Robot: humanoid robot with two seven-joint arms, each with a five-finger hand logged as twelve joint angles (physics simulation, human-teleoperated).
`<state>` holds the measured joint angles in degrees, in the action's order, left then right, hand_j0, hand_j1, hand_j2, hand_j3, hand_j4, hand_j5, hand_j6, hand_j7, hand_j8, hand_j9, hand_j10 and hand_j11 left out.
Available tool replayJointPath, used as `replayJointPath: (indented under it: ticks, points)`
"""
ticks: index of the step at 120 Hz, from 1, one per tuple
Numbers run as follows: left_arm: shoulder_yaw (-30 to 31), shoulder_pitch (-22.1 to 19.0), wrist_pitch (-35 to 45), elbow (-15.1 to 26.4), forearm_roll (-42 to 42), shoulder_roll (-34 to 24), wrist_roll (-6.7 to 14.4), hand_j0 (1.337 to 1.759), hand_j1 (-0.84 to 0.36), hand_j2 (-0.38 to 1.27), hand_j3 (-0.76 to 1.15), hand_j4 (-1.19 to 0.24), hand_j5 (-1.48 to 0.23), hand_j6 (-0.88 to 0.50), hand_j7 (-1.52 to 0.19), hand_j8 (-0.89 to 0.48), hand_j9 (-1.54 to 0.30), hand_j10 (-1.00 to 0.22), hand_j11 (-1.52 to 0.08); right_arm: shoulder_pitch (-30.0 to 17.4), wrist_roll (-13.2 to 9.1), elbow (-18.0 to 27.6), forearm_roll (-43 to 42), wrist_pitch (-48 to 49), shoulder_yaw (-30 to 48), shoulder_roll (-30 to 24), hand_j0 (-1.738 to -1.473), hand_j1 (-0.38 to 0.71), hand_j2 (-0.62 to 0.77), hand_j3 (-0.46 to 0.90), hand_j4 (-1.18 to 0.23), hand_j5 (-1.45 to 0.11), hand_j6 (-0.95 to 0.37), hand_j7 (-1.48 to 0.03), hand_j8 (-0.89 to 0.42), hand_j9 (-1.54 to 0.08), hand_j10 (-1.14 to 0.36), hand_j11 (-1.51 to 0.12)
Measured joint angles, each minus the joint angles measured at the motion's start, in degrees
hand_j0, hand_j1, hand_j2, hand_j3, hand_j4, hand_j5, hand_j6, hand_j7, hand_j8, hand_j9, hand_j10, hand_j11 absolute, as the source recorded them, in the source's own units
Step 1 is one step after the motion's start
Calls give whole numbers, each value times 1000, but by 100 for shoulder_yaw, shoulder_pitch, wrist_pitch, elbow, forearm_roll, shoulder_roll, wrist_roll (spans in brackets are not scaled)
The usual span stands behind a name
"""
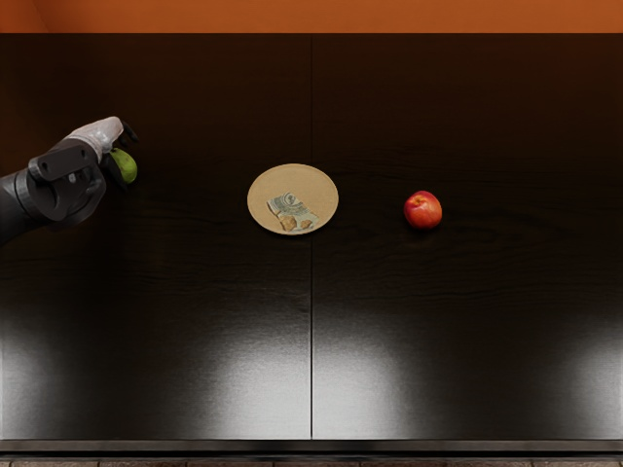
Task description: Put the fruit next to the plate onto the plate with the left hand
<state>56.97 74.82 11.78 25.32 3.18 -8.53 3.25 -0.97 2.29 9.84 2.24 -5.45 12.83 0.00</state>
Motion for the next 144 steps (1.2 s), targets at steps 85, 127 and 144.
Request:
replayJointPath:
  ticks: [85,127,144]
  points:
    - [204,-3,-22,49,-48,-5,8,1658,-197,94,0,-458,-594,-459,-594,-458,-594,-458,-594,0,0,0,0,0,0,0,-1658,-349,0,0,0,0,0,0,0,0,0,0]
    - [204,48,-718,32,-142,-22,-1,1661,-416,145,8,-454,-878,-231,-940,-252,-981,-761,-977,0,0,0,3,0,0,0,-1658,-349,0,0,0,0,0,0,0,0,0,0]
    - [113,436,-1001,256,-274,-356,-6,1654,-353,398,-37,-586,-984,-347,-1021,-416,-1050,-784,-1051,0,0,0,3,0,0,0,-1658,-349,0,0,0,0,0,0,0,0,0,0]
